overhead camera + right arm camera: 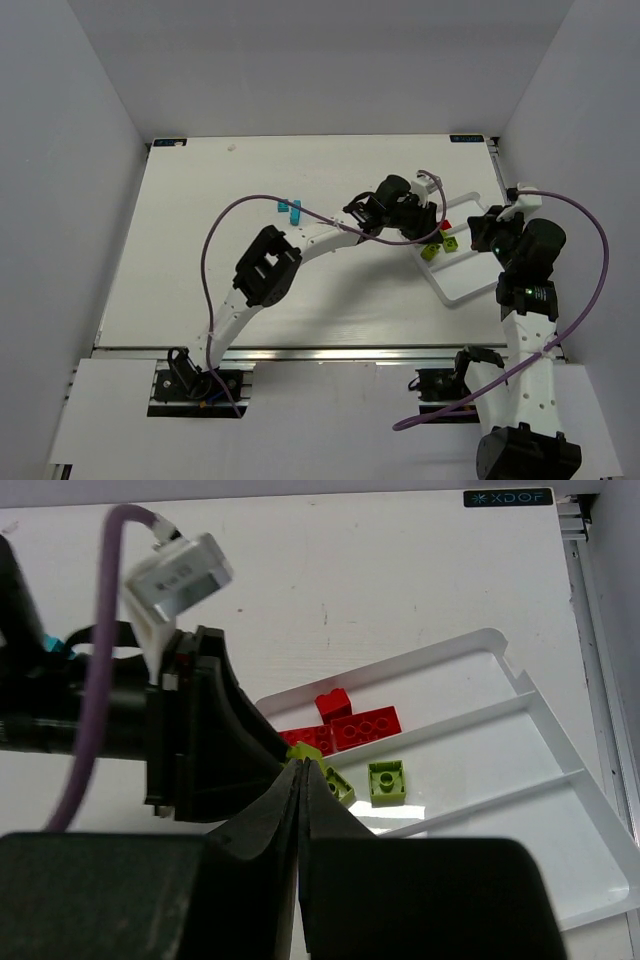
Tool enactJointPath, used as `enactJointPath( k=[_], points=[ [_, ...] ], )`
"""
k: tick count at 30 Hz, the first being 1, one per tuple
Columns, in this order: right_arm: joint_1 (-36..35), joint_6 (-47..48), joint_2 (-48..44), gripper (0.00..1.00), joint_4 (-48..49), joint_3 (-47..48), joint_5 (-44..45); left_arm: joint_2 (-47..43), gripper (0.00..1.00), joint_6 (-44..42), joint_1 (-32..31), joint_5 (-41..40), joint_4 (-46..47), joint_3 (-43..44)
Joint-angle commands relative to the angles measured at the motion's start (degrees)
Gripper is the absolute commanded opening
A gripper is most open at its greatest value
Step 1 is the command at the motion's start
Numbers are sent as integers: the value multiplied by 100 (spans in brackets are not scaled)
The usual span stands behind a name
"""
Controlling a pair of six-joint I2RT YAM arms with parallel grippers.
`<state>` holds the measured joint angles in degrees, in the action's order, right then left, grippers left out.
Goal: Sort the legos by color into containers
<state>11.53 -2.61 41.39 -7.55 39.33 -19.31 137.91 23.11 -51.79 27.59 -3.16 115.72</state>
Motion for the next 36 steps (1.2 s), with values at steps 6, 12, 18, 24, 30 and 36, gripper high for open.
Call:
enactJointPath(
  k=[6,12,18,24,30,36],
  points=[
    [104,-55,1,0,131,233,-301,464,14,650,-15,-237,676,627],
    [130,-29,71,1,114,224,-512,545,53,694,-68,-334,526,514],
    [174,-11,159,5,114,189,-819,483,67,659,-68,-325,439,653],
    [227,85,168,7,131,154,-1039,203,64,502,-68,-508,125,733],
    [253,1103,-218,60,218,-187,-2935,-1413,21,150,169,-1509,-332,-259],
    [69,1895,360,79,-271,12,-4178,-3984,25,-658,783,-2661,-1597,-2434]
  ],
)
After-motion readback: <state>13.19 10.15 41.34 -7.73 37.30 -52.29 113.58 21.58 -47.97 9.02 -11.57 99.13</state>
